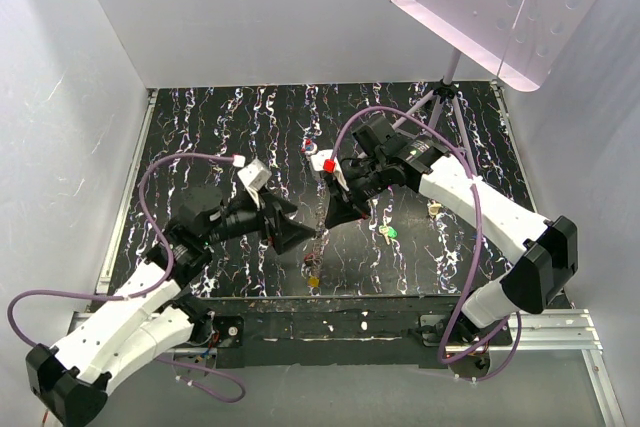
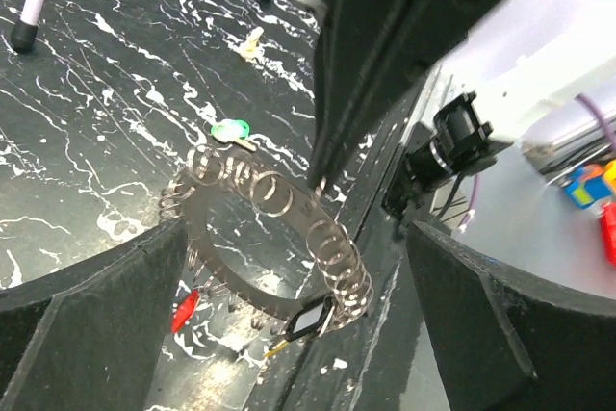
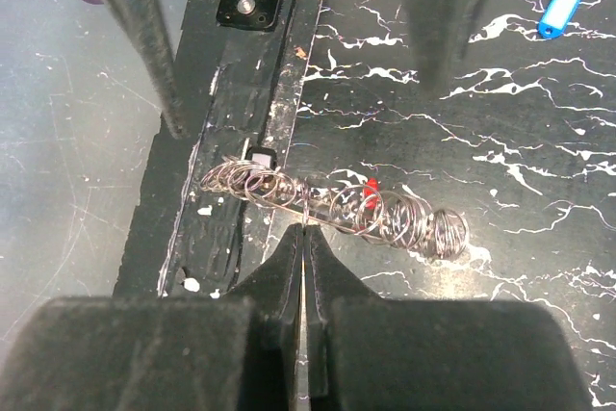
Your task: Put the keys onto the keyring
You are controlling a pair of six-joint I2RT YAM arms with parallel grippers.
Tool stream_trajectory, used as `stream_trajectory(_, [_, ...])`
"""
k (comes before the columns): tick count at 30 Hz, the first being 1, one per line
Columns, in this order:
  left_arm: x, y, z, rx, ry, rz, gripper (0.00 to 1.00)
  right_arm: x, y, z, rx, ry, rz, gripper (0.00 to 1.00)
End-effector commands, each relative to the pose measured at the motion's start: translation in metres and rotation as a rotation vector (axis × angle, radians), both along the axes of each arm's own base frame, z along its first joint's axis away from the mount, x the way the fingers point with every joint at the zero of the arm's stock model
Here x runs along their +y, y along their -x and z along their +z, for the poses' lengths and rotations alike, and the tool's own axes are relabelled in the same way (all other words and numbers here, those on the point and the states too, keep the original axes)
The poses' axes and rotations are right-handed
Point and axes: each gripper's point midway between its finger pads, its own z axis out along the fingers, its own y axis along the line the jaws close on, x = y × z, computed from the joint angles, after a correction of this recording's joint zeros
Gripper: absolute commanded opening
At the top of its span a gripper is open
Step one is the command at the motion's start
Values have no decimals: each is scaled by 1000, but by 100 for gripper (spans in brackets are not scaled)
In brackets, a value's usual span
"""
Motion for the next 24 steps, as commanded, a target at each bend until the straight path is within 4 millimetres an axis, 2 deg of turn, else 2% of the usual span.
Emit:
stream_trajectory(1, [-4, 0, 40, 52, 152, -96, 98, 7, 4, 22, -1, -67, 41, 1])
stream_trajectory(4, [-5, 0, 44, 48, 166, -133, 94, 7, 4, 21, 11, -67, 43, 1])
stream_trajectory(10, [-14, 2, 36, 109, 163, -203, 68, 9, 5, 21, 42, -67, 44, 1])
stream_trajectory(13, [-18, 1, 35, 127, 164, -232, 59, 11, 5, 20, 49, -66, 44, 1])
stream_trajectory(22, [-19, -3, 22, 125, 101, -232, 46, 12, 5, 21, 65, -67, 41, 1])
stream_trajectory(24, [-18, -2, 14, 152, 77, -231, 44, 12, 5, 20, 70, -65, 42, 1])
